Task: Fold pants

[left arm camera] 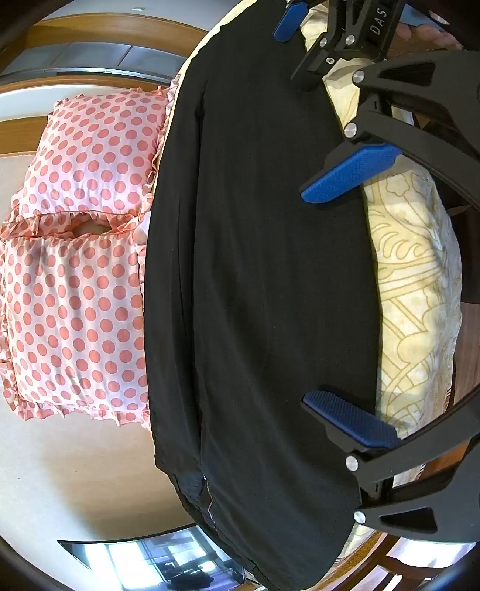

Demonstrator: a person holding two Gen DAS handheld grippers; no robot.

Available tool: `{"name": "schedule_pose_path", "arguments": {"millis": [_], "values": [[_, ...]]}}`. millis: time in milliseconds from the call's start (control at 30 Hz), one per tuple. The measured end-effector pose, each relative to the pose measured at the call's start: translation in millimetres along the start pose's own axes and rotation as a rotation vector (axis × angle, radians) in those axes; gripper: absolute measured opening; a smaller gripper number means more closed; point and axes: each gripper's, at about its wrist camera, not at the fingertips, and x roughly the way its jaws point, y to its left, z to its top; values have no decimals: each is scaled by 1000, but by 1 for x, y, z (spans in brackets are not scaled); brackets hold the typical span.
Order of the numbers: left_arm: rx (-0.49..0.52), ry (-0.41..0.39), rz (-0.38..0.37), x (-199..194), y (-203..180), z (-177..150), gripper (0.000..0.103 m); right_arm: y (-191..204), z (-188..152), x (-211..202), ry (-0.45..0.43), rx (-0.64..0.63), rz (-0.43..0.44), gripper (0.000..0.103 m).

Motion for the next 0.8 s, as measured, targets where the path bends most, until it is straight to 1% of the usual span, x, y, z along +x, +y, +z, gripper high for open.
{"name": "schedule_pose_path", "arguments": {"millis": [800], "values": [[1,5,1,0,0,0,101,-1,-2,0,-3,1,0,102]]}}
